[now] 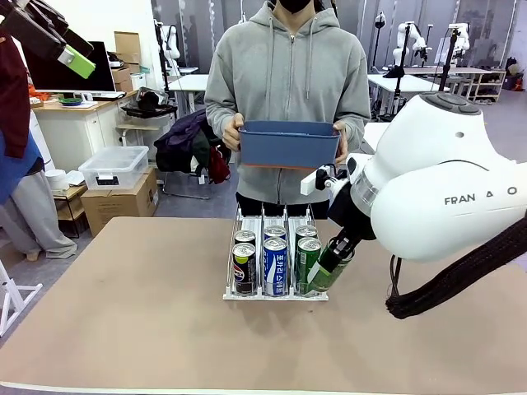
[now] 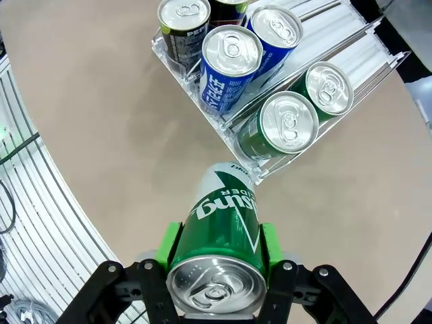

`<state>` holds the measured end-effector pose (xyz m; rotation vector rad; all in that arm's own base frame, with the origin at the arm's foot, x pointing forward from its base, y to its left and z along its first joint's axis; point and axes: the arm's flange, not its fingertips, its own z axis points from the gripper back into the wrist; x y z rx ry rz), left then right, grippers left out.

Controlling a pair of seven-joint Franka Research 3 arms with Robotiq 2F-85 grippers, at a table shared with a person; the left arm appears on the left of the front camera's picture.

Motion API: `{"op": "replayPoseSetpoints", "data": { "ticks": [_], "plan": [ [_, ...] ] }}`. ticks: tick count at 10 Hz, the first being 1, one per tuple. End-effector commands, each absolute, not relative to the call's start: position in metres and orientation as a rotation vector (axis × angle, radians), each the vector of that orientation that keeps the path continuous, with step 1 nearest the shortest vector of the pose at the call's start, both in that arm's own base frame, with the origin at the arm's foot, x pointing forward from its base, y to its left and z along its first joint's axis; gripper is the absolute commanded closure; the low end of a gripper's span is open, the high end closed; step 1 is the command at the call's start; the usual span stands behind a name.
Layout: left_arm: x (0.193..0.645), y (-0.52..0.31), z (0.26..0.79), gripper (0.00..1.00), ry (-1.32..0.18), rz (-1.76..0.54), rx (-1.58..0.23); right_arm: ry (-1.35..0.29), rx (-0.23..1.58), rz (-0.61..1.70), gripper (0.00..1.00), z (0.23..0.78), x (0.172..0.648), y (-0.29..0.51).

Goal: Fill the beverage cans into the dispenser.
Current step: Place the picked Sprite in the line of the Automatic Can Dispenser with the same cans.

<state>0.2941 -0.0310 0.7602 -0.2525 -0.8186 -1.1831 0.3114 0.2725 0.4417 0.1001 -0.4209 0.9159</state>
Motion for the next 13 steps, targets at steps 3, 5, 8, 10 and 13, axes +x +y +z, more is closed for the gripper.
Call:
{"op": "replayPoseSetpoints", "data": {
  "ticks": [3, 5, 8, 10, 13],
  "plan": [
    [0.294, -0.031, 0.760, 0.00, -0.818, -1.182, -0.253, -0.448, 0.096, 0.889, 0.42, 0.434, 0.342, 0.280],
    [0.294, -0.031, 0.760, 0.00, -0.818, -1.182, -0.253, -0.474, 0.087, 0.861, 0.42, 0.431, 0.358, 0.281],
    [0.294, -0.031, 0.760, 0.00, -0.818, -1.182, -0.253, -0.521, 0.089, 0.831, 0.42, 0.428, 0.386, 0.283],
    [0.294, -0.031, 0.760, 0.00, -0.818, -1.182, -0.253, -0.529, 0.093, 0.834, 0.42, 0.425, 0.396, 0.290],
    [0.294, -0.031, 0.760, 0.00, -0.818, -1.182, -0.253, -0.513, 0.077, 0.858, 0.42, 0.418, 0.407, 0.304]
  ]
}}
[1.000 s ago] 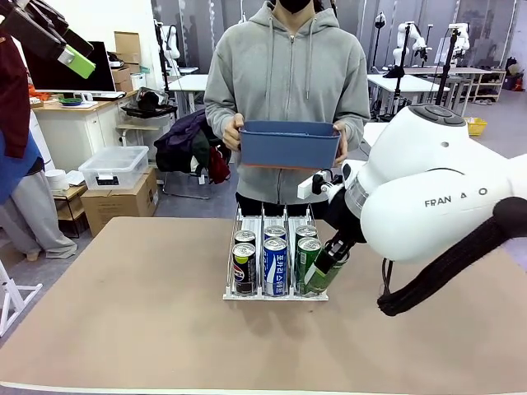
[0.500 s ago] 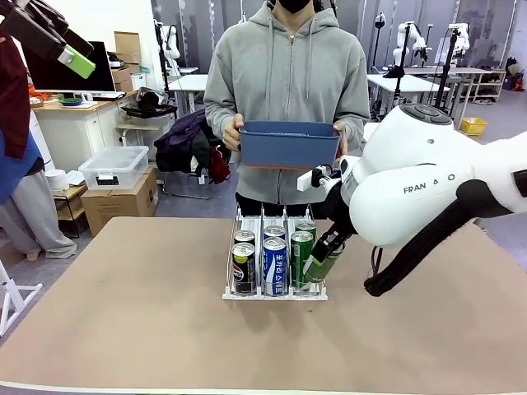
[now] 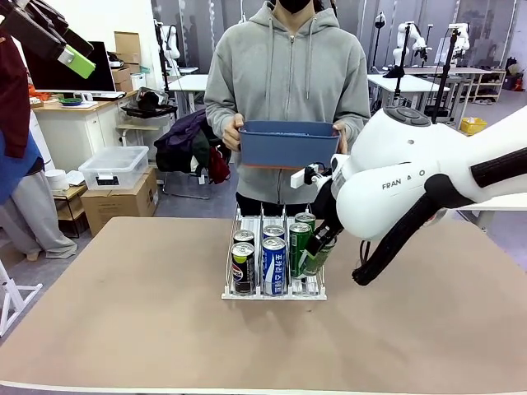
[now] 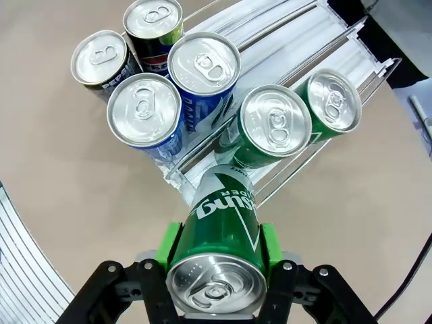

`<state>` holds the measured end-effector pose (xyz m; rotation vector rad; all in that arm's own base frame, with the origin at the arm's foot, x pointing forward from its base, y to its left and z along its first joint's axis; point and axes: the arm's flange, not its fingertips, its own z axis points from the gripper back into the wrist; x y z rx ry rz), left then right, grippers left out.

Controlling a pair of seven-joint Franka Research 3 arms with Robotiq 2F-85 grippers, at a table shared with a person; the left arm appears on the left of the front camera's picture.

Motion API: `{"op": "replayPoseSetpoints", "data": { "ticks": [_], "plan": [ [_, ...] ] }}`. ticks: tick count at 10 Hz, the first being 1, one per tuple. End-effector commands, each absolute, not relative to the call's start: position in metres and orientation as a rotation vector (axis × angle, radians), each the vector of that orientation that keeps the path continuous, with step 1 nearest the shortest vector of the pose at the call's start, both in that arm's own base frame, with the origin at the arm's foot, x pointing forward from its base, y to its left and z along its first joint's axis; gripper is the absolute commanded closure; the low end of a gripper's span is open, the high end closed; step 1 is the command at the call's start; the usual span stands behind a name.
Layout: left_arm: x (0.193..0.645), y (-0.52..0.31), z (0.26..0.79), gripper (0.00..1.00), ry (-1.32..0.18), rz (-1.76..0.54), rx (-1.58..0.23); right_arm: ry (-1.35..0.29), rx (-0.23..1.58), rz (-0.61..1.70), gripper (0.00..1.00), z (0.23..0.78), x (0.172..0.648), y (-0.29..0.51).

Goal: Fill the beverage cans into the dispenser.
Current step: Place the picked Sprite in the line of the Automatic Can Dispenser with the same cans.

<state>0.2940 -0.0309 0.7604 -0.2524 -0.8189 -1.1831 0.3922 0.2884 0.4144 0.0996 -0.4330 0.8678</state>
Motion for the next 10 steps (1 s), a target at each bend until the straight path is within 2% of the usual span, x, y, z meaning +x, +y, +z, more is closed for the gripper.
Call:
{"op": "replayPoseSetpoints", "data": {
  "ticks": [1, 9, 10],
  "plan": [
    [0.294, -0.031, 0.760, 0.00, -0.818, -1.182, -0.253, -0.489, 0.066, 0.892, 0.42, 0.416, 0.410, 0.308],
    [0.294, -0.031, 0.760, 0.00, -0.818, -1.182, -0.253, -0.327, 0.043, 0.963, 0.42, 0.398, 0.415, 0.322],
    [0.294, -0.031, 0.760, 0.00, -0.818, -1.182, -0.253, -0.318, 0.048, 0.961, 0.23, 0.398, 0.417, 0.323]
  ]
}}
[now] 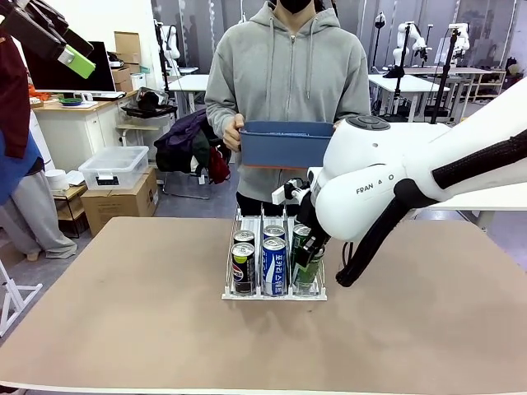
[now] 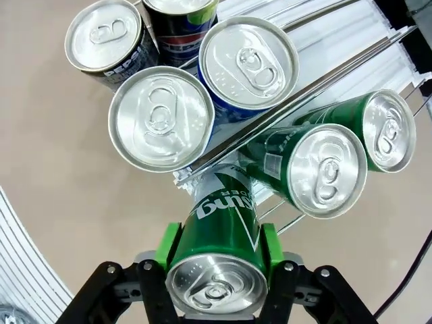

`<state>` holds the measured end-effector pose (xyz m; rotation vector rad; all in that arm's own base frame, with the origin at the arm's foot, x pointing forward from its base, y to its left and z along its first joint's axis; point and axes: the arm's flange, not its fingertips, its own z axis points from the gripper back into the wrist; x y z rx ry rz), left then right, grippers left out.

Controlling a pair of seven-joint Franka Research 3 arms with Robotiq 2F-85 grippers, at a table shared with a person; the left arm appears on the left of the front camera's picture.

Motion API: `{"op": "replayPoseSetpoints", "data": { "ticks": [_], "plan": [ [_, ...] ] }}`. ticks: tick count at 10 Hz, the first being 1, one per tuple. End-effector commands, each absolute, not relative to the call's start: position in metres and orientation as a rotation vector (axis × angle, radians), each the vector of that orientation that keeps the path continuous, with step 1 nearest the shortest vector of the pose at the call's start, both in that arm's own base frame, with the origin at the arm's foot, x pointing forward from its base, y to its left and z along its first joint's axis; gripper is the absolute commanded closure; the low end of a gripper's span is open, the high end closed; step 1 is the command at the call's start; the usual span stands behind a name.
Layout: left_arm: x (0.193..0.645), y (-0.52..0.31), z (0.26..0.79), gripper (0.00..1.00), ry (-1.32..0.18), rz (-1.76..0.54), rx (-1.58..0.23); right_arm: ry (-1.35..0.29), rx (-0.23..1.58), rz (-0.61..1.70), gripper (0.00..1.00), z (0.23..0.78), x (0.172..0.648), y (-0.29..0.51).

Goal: Fill the beverage cans into the dispenser.
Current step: Place the picked Sprite in the line of the Automatic Can Dispenser with the same cans.

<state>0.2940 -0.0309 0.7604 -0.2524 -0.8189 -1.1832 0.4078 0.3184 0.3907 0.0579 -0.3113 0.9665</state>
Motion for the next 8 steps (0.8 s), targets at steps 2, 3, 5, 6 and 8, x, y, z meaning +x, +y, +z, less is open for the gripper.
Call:
{"op": "replayPoseSetpoints", "data": {
  "ticks": [2, 3, 5, 6, 8],
  "plan": [
    [0.294, -0.031, 0.760, 0.00, -0.818, -1.182, -0.253, -0.304, 0.051, 0.964, 0.04, 0.400, 0.417, 0.320],
    [0.294, -0.031, 0.760, 0.00, -0.818, -1.182, -0.253, -0.305, 0.052, 0.960, 0.19, 0.402, 0.416, 0.319],
    [0.294, -0.031, 0.760, 0.00, -0.818, -1.182, -0.253, -0.317, 0.066, 0.949, 0.00, 0.411, 0.413, 0.313],
    [0.294, -0.031, 0.760, 0.00, -0.818, -1.182, -0.253, -0.335, 0.080, 0.924, 0.00, 0.420, 0.408, 0.308],
    [0.294, -0.031, 0.760, 0.00, -0.818, -1.182, -0.253, -0.359, 0.077, 0.878, 0.09, 0.435, 0.395, 0.294]
  ]
}}
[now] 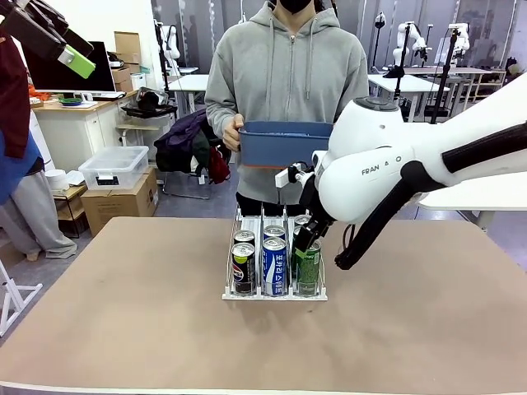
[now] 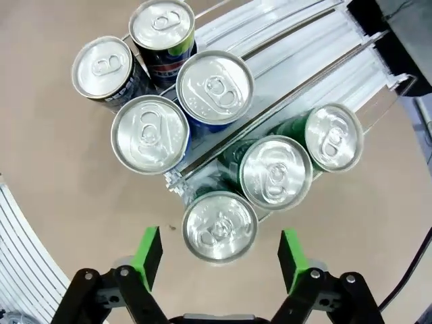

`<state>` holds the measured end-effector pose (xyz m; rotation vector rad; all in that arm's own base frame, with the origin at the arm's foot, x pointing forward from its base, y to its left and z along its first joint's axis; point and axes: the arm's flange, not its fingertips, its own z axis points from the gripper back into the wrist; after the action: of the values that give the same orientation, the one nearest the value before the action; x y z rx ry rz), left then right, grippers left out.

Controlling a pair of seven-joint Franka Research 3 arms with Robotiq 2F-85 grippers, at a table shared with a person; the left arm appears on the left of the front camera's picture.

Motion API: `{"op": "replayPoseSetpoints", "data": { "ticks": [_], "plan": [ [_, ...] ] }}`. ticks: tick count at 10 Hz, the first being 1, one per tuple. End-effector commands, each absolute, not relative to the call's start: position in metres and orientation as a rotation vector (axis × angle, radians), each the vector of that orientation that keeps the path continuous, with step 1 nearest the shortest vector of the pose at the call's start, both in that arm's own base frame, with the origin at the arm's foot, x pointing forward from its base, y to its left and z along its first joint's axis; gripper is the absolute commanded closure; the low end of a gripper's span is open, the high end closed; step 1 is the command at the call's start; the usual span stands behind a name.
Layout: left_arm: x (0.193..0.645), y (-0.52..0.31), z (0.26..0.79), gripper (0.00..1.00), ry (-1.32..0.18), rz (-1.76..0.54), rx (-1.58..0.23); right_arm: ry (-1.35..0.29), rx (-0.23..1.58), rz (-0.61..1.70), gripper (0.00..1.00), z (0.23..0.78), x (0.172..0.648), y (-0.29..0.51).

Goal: Fill the beverage cans into the dispenser.
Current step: Pick up the Ionic drink handed by the human.

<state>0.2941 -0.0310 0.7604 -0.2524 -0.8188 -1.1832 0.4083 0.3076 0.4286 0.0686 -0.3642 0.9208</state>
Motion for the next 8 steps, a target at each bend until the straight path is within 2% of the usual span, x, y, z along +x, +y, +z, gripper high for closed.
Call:
{"op": "replayPoseSetpoints", "data": {
  "ticks": [1, 6, 8],
  "plan": [
    [0.294, -0.031, 0.760, 0.00, -0.818, -1.182, -0.253, -0.349, 0.066, 0.937, 0.09, 0.419, 0.413, 0.314],
    [0.294, -0.031, 0.760, 0.00, -0.818, -1.182, -0.253, -0.344, 0.068, 0.927, 0.09, 0.418, 0.411, 0.310],
    [0.294, -0.031, 0.760, 0.00, -0.818, -1.182, -0.253, -0.419, 0.120, 1.045, 0.09, 0.456, 0.394, 0.291]
  ]
}}
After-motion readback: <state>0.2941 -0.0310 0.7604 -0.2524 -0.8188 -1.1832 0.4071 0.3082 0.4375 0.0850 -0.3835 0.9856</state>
